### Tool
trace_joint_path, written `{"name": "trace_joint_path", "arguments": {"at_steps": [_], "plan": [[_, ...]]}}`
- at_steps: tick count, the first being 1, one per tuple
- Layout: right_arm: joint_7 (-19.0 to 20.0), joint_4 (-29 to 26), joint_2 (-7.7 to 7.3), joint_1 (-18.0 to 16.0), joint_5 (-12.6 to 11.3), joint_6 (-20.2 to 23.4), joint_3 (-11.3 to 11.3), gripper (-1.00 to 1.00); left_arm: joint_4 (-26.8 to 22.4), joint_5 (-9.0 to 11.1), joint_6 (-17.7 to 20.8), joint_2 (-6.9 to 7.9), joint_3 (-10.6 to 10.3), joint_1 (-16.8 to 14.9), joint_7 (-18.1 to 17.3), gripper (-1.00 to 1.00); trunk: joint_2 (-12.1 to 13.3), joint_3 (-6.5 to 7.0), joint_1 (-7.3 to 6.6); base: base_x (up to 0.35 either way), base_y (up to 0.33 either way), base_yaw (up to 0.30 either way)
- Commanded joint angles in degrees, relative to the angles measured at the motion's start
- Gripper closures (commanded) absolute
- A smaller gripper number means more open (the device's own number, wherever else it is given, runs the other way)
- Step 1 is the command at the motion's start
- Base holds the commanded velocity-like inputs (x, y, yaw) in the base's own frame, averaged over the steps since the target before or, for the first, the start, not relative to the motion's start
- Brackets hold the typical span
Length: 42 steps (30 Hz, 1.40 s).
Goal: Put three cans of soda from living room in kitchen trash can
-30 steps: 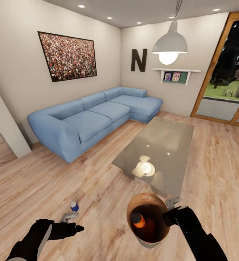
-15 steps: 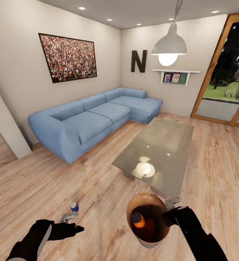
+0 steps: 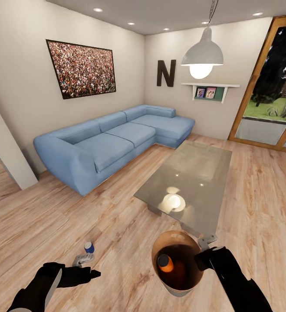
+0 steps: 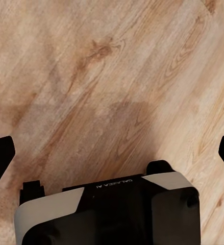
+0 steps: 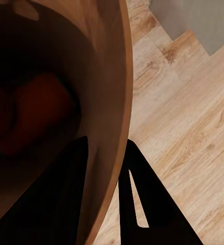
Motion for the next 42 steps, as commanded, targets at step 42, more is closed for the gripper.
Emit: {"name": "trace_joint_path", "arguments": {"at_steps": [42], "plan": [[0.08, -0.01, 0.08, -0.02, -0.59, 0.05, 0.09, 1.0, 0.04, 0.0, 0.0, -0.06, -0.09, 0.0, -0.1, -1.0, -14.85, -4.71, 8.12, 0.0, 0.0, 0.0]]}}
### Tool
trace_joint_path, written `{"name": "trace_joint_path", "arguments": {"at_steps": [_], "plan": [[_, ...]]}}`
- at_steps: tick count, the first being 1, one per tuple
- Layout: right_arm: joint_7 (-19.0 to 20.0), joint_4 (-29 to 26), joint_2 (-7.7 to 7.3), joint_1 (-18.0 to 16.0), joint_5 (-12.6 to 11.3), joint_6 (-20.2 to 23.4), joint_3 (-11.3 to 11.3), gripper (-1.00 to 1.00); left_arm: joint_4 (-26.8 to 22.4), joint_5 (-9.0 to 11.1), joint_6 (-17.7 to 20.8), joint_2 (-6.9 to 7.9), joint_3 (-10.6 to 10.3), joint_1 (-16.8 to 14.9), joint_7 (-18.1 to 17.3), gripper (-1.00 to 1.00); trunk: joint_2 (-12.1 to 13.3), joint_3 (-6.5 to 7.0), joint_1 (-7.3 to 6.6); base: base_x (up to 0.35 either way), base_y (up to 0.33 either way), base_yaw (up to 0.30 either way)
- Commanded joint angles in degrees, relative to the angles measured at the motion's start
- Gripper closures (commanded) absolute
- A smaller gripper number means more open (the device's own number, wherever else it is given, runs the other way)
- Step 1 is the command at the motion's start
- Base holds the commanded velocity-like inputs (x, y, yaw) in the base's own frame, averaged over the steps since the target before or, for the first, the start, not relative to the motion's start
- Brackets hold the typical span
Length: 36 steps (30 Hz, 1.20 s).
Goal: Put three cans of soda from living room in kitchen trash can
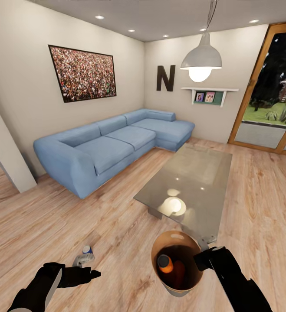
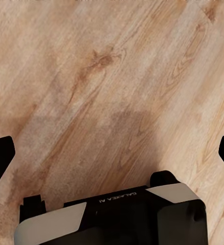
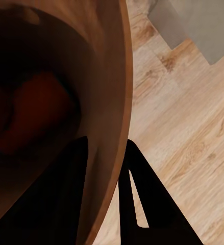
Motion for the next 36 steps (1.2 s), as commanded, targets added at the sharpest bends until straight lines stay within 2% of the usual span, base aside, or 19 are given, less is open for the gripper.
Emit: {"name": "trace_joint_path", "arguments": {"at_steps": [1, 3, 13, 36], "plan": [[0.08, -0.01, 0.0, -0.02, -0.55, 0.06, 0.01, 1.0, 0.02, 0.0, 0.0, 0.0, 0.0, 0.0, 0.0, -1.0, -0.42, -0.08, 0.23, 0.0, 0.0, 0.0], [0.08, -0.01, 0.0, -0.02, -0.55, 0.06, 0.01, 1.0, 0.03, 0.0, 0.0, 0.03, 0.0, 0.0, 0.0, -1.0, -1.22, -0.26, 0.66, 0.0, 0.0, 0.0], [0.08, -0.01, 0.0, -0.02, -0.55, 0.07, 0.01, 1.0, 0.0, 0.12, 0.0, 0.05, 0.0, 0.0, -0.07, -1.0, -1.22, 0.07, 0.66, -0.027, 0.027, 0.0], [0.08, -0.01, 0.0, -0.02, -0.56, 0.06, 0.01, 1.0, 0.09, 0.44, 0.0, 0.13, 0.0, 0.0, -0.11, -1.0, -1.22, 0.08, 0.66, 0.012, 0.285, 0.0]]}}
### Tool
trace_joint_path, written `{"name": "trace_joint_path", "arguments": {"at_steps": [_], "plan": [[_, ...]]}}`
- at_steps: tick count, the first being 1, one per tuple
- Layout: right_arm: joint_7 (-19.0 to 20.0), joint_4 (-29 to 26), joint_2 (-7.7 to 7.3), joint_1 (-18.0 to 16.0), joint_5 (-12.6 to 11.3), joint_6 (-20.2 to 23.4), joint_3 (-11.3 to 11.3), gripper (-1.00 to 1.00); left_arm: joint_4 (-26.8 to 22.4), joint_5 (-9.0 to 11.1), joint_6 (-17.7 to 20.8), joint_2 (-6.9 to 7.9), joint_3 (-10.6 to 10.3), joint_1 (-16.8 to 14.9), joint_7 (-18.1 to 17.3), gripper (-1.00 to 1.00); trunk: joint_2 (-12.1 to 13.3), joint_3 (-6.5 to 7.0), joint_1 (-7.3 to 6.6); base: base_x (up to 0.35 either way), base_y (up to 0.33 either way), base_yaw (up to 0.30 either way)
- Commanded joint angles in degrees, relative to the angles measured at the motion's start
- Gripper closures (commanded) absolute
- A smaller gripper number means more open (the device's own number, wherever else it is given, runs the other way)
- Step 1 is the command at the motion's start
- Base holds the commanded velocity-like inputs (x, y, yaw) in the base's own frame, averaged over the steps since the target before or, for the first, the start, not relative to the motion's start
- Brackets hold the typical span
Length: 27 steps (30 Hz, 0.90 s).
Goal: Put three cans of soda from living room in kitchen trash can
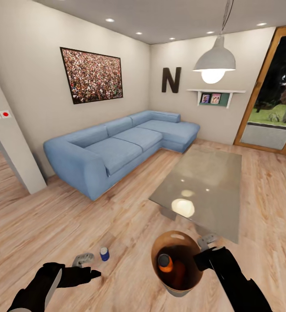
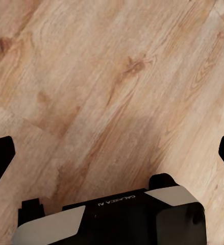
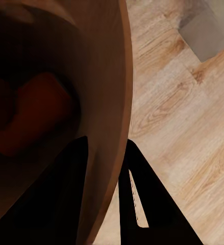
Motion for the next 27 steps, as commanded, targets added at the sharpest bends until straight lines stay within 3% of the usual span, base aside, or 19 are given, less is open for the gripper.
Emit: {"name": "trace_joint_path", "arguments": {"at_steps": [1, 13, 27], "plan": [[0.08, -0.02, 0.0, -0.03, -0.41, 0.04, 0.01, 1.0, 0.02, 0.0, 0.0, 0.01, 0.0, 0.0, 0.0, -1.0, -0.01, 0.01, 0.0, 0.181, 0.278, 0.0], [0.08, -0.02, 0.0, -0.03, -0.41, 0.05, 0.01, 1.0, 1.08, -0.25, 0.0, 0.01, 0.0, 0.0, -0.06, -1.0, -0.01, 0.01, 0.0, 0.209, 0.226, 0.0], [0.08, -0.02, 0.0, -0.03, -0.41, 0.05, 0.01, 1.0, 1.18, -0.18, -0.02, 0.01, 0.0, 0.0, 0.02, -1.0, -0.01, 0.01, 0.0, 0.097, 0.019, 0.0]]}}
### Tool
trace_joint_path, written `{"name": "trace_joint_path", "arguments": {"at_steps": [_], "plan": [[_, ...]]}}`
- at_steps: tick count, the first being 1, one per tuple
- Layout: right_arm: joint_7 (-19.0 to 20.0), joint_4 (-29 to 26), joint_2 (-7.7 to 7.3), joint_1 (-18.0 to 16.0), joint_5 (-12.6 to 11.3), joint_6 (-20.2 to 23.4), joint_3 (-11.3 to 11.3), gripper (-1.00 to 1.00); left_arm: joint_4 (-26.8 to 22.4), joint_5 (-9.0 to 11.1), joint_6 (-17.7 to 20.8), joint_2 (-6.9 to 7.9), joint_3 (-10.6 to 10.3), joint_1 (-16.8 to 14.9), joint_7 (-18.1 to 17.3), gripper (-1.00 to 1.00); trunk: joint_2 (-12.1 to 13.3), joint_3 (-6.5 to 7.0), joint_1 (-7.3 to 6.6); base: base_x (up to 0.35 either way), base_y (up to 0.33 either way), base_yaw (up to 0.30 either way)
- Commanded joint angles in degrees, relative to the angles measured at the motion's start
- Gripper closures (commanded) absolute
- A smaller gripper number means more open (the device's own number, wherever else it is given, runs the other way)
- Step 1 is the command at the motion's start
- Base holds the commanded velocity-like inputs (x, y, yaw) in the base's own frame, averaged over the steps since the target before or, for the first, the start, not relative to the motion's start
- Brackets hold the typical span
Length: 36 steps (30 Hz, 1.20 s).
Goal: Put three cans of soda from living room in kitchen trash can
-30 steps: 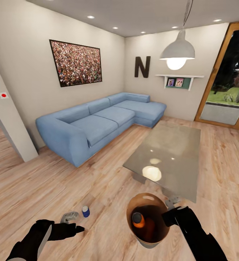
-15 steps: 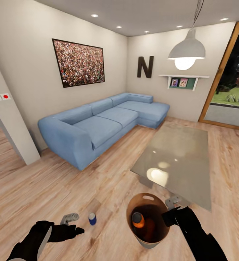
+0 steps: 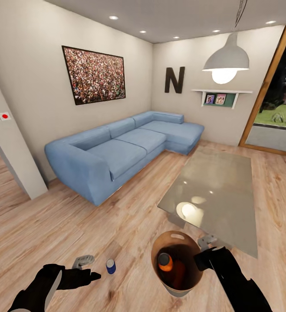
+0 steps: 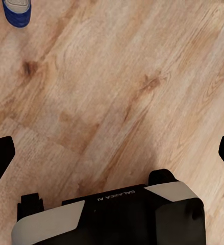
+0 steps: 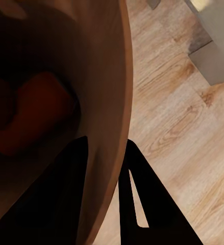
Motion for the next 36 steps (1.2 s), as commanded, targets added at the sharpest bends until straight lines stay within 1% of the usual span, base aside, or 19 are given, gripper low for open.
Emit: {"name": "trace_joint_path", "arguments": {"at_steps": [1, 7, 14, 22, 25, 30, 36], "plan": [[0.07, -0.02, 0.0, -0.02, -0.47, 0.04, 0.01, 1.0, -0.01, 0.0, 0.0, 0.0, 0.0, 0.0, 0.0, -1.0, 0.0, 0.01, 0.0, 0.005, 0.0, 0.0], [0.07, -0.02, 0.0, -0.02, -0.56, 0.04, 0.01, 1.0, 0.01, 0.01, 0.01, 0.02, 0.0, 0.0, 0.01, -1.0, 0.0, 0.01, 0.0, 0.001, 0.0, 0.0], [0.07, -0.02, 0.0, -0.02, -0.55, 0.04, 0.01, 1.0, -0.05, 0.02, 0.01, 0.09, 0.05, 0.0, -0.03, -1.0, 0.0, 0.01, 0.0, 0.206, 0.028, 0.0], [0.12, -0.02, 0.0, -0.02, -0.66, 0.04, 0.01, 1.0, -0.04, 0.01, 0.01, 0.24, 0.09, 0.0, -0.08, -1.0, 0.0, 0.01, 0.0, 0.035, 0.004, -0.006], [0.25, -0.02, 0.0, -0.02, -0.74, 0.04, -0.02, 1.0, -0.01, 0.07, 0.01, 0.26, 0.09, 0.0, -0.08, -1.0, 0.0, 0.1, 0.0, 0.003, 0.0, -0.142], [0.41, -0.02, 0.0, -0.02, -0.89, 0.04, -0.07, 1.0, 0.02, 0.11, 0.01, 0.28, 0.09, 0.0, -0.08, -1.0, 0.0, 0.39, 0.0, 0.001, 0.037, -0.257], [0.34, -0.02, 0.0, -0.02, -0.91, 0.04, -0.04, 1.0, 0.03, 0.18, 0.01, 0.35, 0.09, 0.0, -0.14, -1.0, 0.0, 0.77, 0.0, 0.0, 0.279, -0.288]]}}
